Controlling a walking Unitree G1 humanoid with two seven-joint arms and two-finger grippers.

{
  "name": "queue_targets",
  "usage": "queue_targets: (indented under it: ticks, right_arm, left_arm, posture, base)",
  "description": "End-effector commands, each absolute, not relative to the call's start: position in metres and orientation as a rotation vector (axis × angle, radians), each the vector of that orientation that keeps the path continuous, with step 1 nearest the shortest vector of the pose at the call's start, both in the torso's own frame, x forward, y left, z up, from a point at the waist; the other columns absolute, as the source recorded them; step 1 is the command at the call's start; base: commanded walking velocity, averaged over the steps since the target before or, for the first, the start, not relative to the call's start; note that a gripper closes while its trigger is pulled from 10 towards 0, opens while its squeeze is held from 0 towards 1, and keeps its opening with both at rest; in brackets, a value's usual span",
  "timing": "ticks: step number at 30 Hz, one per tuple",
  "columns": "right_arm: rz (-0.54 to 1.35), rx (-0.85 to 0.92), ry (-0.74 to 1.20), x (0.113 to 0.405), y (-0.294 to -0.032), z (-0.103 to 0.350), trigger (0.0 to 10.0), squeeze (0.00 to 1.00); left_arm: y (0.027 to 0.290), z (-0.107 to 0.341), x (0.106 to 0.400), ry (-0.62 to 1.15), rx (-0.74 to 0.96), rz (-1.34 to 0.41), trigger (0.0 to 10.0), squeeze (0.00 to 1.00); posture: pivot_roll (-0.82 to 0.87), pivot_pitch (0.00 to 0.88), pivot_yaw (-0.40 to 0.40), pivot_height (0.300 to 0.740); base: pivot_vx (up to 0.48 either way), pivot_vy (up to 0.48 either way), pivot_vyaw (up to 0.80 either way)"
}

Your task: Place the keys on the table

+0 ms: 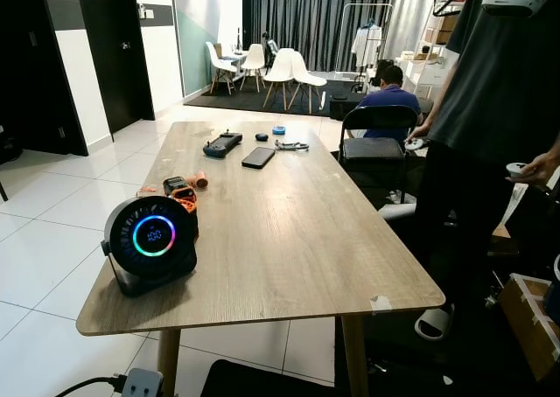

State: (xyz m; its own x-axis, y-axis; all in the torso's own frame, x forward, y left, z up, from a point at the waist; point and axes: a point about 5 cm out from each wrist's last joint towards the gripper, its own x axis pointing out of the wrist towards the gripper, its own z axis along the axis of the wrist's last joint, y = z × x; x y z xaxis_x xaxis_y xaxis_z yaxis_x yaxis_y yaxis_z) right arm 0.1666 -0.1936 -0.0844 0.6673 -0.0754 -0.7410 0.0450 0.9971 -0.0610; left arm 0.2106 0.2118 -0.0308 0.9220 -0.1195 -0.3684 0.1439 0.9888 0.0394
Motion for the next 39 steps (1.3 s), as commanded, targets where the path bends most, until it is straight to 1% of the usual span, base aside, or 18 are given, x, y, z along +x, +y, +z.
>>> queue_targets:
  ticks: [1,6,12,39]
  right_arm:
    - [-0.1,-0.045,0.844,0.162,-0.2,-0.086,10.0,0.0]
    - [-0.1,-0.065,0.844,0.164,-0.203,-0.084,10.0,0.0]
    - [-0.08,-0.056,0.847,0.167,-0.2,-0.084,10.0,0.0]
    - [-0.067,-0.048,0.859,0.164,-0.197,-0.086,10.0,0.0]
  left_arm:
    - [0.207,-0.035,0.206,0.388,0.062,-0.129,10.0,0.0]
    - [0.206,-0.038,0.205,0.411,0.066,-0.133,10.0,0.0]
    - [0.201,-0.047,0.198,0.473,0.109,-0.191,10.0,0.0]
    - [0.198,-0.05,0.198,0.497,0.102,-0.172,10.0,0.0]
  posture:
    - [0.04,0.018,-0.022,0.74]
    - [0.04,0.018,-0.021,0.74]
    - [0.04,0.025,-0.016,0.74]
    - [0.04,0.03,-0.011,0.74]
  base:
    - [0.0,0.0,0.0]
    - [0.0,0.0,0.0]
    - [0.0,0.0,0.0]
    - [0.0,0.0,0.0]
